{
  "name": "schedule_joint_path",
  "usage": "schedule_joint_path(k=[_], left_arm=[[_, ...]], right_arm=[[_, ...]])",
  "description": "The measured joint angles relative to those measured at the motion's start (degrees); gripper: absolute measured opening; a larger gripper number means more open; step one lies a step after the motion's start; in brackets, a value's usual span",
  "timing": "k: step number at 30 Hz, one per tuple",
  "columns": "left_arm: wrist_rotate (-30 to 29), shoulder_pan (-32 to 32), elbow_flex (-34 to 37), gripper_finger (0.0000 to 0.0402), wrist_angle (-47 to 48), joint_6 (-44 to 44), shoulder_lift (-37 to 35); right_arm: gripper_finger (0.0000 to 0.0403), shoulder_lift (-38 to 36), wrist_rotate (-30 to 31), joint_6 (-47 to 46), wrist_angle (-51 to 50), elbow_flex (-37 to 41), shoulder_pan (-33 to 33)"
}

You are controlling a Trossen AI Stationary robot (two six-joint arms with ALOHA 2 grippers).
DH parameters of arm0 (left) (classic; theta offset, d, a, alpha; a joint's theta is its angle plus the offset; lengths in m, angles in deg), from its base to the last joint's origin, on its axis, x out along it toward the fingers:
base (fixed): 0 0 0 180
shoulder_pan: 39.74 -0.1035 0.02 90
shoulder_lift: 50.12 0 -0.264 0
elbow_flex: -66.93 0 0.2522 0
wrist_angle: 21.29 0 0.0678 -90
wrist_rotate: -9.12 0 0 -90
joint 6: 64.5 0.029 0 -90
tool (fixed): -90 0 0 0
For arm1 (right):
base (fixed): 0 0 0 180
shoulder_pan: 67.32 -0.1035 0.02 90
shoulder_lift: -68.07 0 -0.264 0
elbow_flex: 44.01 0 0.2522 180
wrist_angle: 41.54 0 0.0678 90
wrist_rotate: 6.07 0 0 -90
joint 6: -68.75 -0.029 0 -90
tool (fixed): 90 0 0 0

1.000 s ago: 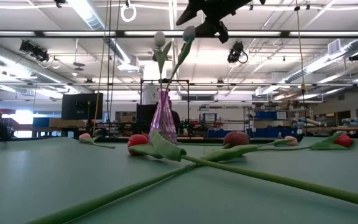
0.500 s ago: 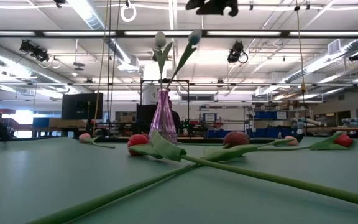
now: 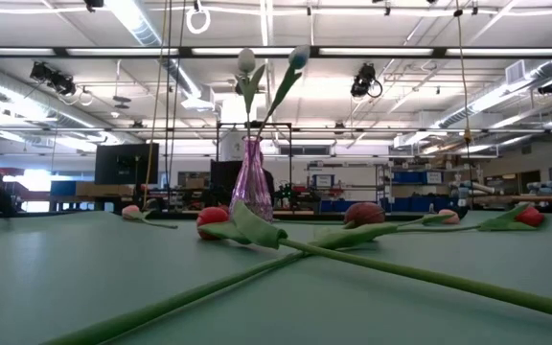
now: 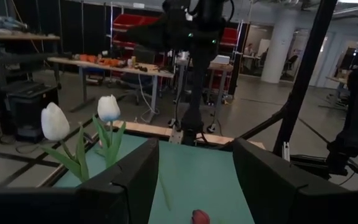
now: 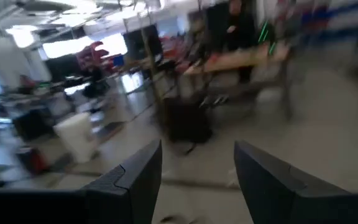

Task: Sort flowers into vase by color
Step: Put the bottom dark red tulip into the purple vase

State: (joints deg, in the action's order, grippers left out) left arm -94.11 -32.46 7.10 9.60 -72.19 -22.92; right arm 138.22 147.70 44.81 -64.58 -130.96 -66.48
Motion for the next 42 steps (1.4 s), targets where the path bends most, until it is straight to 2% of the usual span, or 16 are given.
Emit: schedule_joint_path(k=[2,4,7,11,13,16,19,25,28,33,38,42], left_arm=[[0.01,0.0,0.0,0.0212,0.3,-1.4,1.46],[0.0,0.0,0.0,0.0212,0.93,-2.74,4.09],[0.0,0.0,0.0,0.0212,1.12,-4.75,9.49],[-2.19,0.03,0.02,0.0212,-0.24,-10.48,18.36],[-4.86,0.02,0.02,0.0212,-0.19,-17.47,23.31],[-5.34,-0.25,0.03,0.0212,-1.74,-28.76,31.01],[-5.02,0.68,0.04,0.0212,-5.32,-37.27,38.11],[-4.46,4.4,-0.13,0.021,-16.41,-46.45,52.07],[-4.44,6.05,-1.78,0.0205,-16.61,-50.7,59.12],[-3.34,8.42,-8.96,0.0196,-17.05,-53.79,69.22],[-3.06,9.53,-18.84,0.0194,-11.16,-55.41,77.95],[-2.95,9.66,-27.64,0.0194,-3.15,-56.65,84.16]], right_arm=[[0.0204,-1.64,-6.66,-12.01,-10.4,0.0,0.05],[0.02,-2.29,-16.27,-21.67,-19.73,0.0,0.9],[0.0191,-1.54,-29.06,-29.24,-29.8,0.02,1.6],[0.0182,1.27,-38.2,-32.7,-37.12,0.04,1.53],[0.018,2.48,-42.15,-32.9,-40.64,0.07,1.62],[0.018,3.61,-50.26,-32.86,-48.59,0.17,2.38],[0.0181,3.39,-53.38,-33.43,-54.28,1.24,2.13],[0.018,-0.12,-56.93,-32.68,-54.51,6.32,0.06],[0.018,-3.04,-57.83,-32.9,-51.59,10.97,-1.31],[0.018,-8.27,-64.0,-34.51,-41.42,21.22,-2.38],[0.018,-12.12,-68.42,-36.78,-31.59,30.34,-3.54],[0.018,-13.99,-69.88,-38.86,-28.58,34.49,-5.32]])
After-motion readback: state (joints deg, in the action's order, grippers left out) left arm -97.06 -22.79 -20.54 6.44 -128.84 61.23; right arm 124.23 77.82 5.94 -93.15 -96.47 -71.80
